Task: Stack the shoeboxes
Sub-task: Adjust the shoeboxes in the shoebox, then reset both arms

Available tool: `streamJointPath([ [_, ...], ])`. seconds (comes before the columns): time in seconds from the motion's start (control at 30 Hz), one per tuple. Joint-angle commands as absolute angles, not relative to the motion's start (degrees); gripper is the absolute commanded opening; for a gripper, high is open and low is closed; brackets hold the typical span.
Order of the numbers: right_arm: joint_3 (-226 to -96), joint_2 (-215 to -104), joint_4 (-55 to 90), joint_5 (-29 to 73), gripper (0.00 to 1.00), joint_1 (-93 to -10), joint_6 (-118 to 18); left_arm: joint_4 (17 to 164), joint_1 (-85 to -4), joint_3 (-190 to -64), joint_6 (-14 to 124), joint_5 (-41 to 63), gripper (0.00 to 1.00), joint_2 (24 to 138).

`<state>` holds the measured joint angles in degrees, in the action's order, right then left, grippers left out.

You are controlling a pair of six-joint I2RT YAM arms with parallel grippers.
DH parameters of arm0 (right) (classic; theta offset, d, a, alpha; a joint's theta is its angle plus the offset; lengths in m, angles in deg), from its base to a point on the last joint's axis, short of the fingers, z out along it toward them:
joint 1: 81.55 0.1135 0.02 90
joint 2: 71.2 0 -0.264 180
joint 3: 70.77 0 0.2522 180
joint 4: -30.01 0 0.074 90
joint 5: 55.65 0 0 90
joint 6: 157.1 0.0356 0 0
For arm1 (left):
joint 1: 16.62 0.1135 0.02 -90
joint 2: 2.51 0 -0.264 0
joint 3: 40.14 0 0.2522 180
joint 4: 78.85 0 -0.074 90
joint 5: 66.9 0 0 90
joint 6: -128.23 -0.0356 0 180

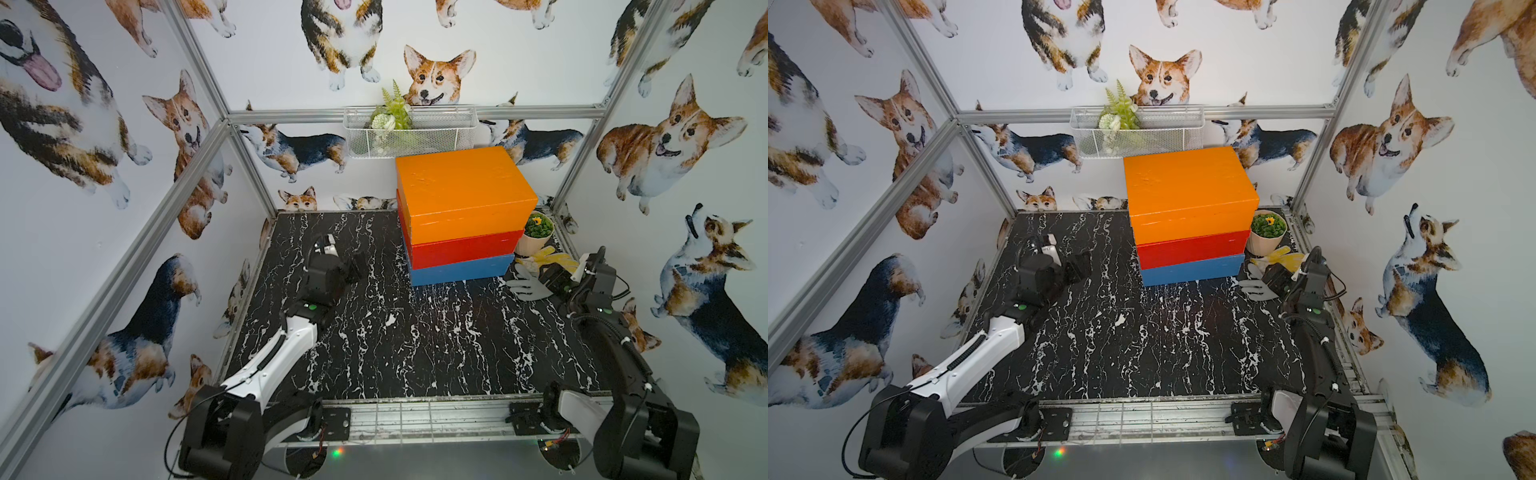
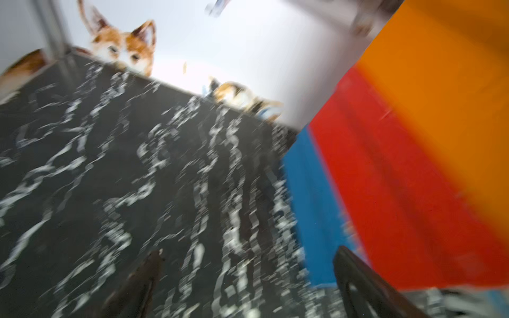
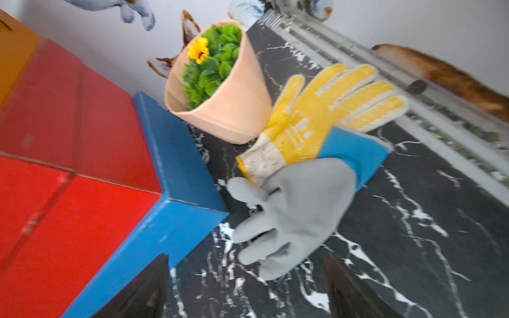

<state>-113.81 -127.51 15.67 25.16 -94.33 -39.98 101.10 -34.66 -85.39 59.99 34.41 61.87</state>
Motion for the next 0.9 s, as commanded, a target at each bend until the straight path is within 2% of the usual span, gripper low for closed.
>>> streamJointPath([
  [0.0, -106.6, -124.6, 34.9, 30.7, 0.93, -89.5, -54.9, 122.6, -34.4, -75.2, 43.7, 46.1, 1.00, 60.3],
  [0.13, -100.4, -127.5, 48.1, 34.3, 0.95, -84.5, -62.0, 129.8, -31.5, -69.2, 41.4, 50.1, 1.00, 60.7],
  [0.23, -98.9, -136.6, 57.9, 33.4, 1.00, -84.5, -60.5, 134.9, -30.3, -68.1, 39.4, 50.9, 1.00, 65.2],
  [0.3, -100.2, -143.9, 59.5, 32.2, 1.00, -84.4, -61.0, 137.2, -30.0, -69.2, 38.3, 51.9, 1.00, 70.7],
  [0.4, -100.1, -156.1, 73.3, 29.3, 1.00, -84.3, -61.2, 139.5, -30.3, -71.9, 35.4, 53.2, 1.00, 77.5],
  [0.5, -103.4, -152.0, 59.9, 28.8, 1.00, -83.7, -63.1, 151.2, -28.7, -70.8, 34.3, 50.6, 1.00, 85.6],
  [0.57, -103.5, -155.2, 64.6, 31.1, 1.00, -83.6, -61.8, 146.1, -26.0, -72.4, 36.8, 44.4, 1.00, 86.4],
  [0.73, -104.7, -153.7, 60.1, 31.5, 1.00, -83.6, -62.0, 143.7, -24.4, -74.9, 36.6, 41.7, 1.00, 88.1],
  [0.87, -103.3, -155.0, 64.8, 31.6, 1.00, -83.6, -61.6, 141.7, -23.7, -75.3, 37.6, 40.8, 1.00, 87.5],
])
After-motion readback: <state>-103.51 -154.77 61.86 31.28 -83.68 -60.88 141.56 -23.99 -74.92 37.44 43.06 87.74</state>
